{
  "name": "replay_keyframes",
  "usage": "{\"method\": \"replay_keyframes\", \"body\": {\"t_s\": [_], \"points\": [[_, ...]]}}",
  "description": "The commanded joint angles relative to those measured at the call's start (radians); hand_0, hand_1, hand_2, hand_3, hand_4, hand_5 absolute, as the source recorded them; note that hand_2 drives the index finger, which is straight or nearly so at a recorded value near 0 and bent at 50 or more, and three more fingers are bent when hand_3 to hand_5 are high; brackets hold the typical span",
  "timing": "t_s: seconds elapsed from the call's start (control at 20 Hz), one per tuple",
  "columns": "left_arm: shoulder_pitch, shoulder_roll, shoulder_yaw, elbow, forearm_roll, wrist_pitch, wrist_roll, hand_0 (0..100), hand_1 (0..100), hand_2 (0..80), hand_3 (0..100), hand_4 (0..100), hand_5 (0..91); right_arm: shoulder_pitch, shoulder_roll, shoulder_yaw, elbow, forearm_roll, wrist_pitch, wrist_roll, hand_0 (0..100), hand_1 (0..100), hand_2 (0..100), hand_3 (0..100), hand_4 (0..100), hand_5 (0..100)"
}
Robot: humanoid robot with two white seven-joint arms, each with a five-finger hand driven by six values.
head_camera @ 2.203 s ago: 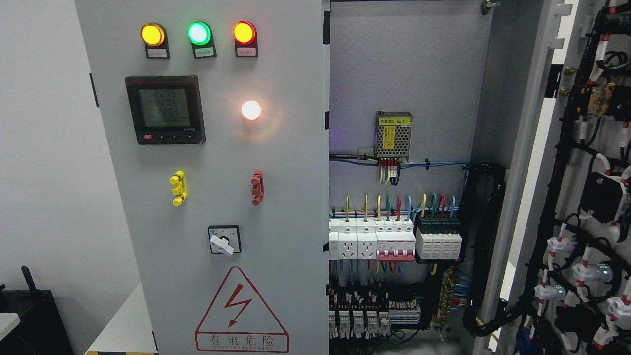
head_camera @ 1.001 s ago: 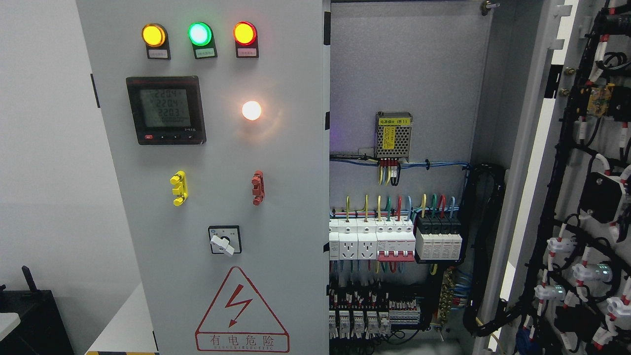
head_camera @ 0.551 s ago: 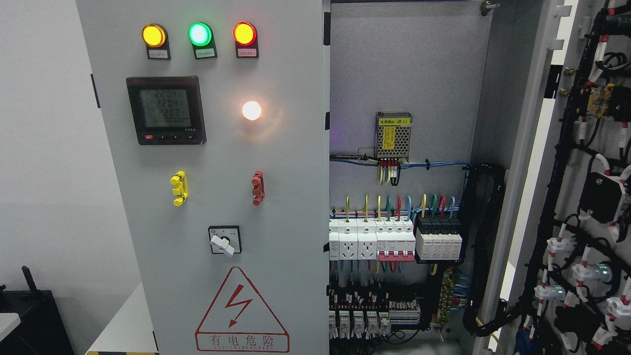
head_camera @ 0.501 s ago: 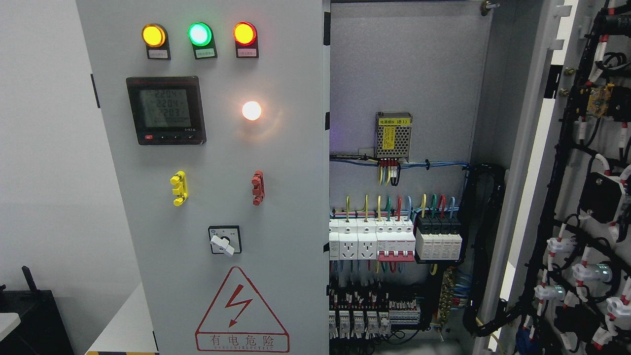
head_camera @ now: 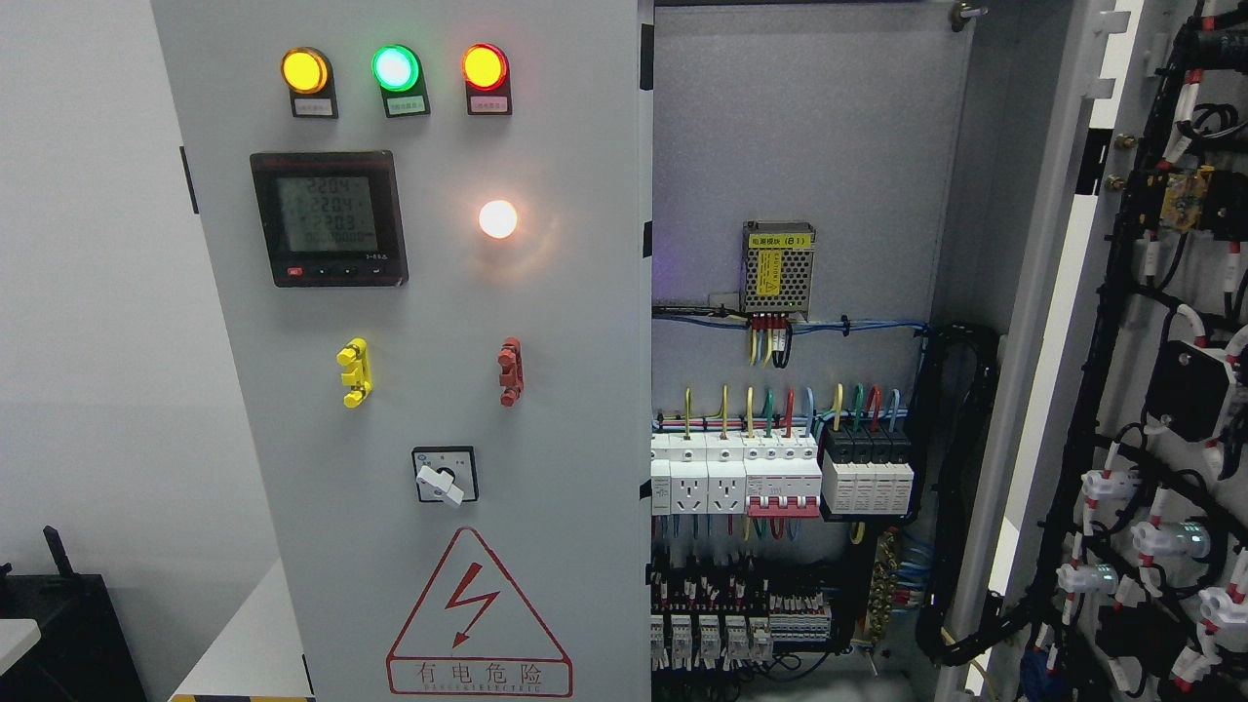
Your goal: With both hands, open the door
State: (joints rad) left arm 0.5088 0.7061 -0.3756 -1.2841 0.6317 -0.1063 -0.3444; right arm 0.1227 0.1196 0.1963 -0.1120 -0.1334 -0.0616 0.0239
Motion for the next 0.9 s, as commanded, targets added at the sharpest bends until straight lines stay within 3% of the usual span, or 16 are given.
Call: {"method": "replay_keyframes", "body": {"t_s": [0.0, 0.25, 0.7, 0.85], "points": [[-0.16, -0.265, -0.054, 0.516, -0.124, -0.042, -0.024, 0, 0, 0.0, 0, 4, 0.0, 0.0, 0.0, 0.0, 0.0, 0.0, 0.0, -0.001, 0, 0, 0, 0, 0, 0], [-0.292, -0.414, -0.051, 0.862, -0.243, -0.124, -0.027, 0, 0, 0.0, 0, 4, 0.0, 0.0, 0.0, 0.0, 0.0, 0.0, 0.0, -0.001, 0, 0, 0, 0, 0, 0], [-0.392, -0.586, -0.039, 1.213, -0.265, -0.127, 0.008, 0, 0, 0.0, 0, 4, 0.0, 0.0, 0.0, 0.0, 0.0, 0.0, 0.0, -0.001, 0, 0, 0, 0, 0, 0], [-0.392, -0.634, -0.037, 1.23, -0.282, -0.127, 0.033, 0, 0, 0.0, 0, 4, 0.0, 0.0, 0.0, 0.0, 0.0, 0.0, 0.0, 0.001, 0, 0, 0, 0, 0, 0]]}}
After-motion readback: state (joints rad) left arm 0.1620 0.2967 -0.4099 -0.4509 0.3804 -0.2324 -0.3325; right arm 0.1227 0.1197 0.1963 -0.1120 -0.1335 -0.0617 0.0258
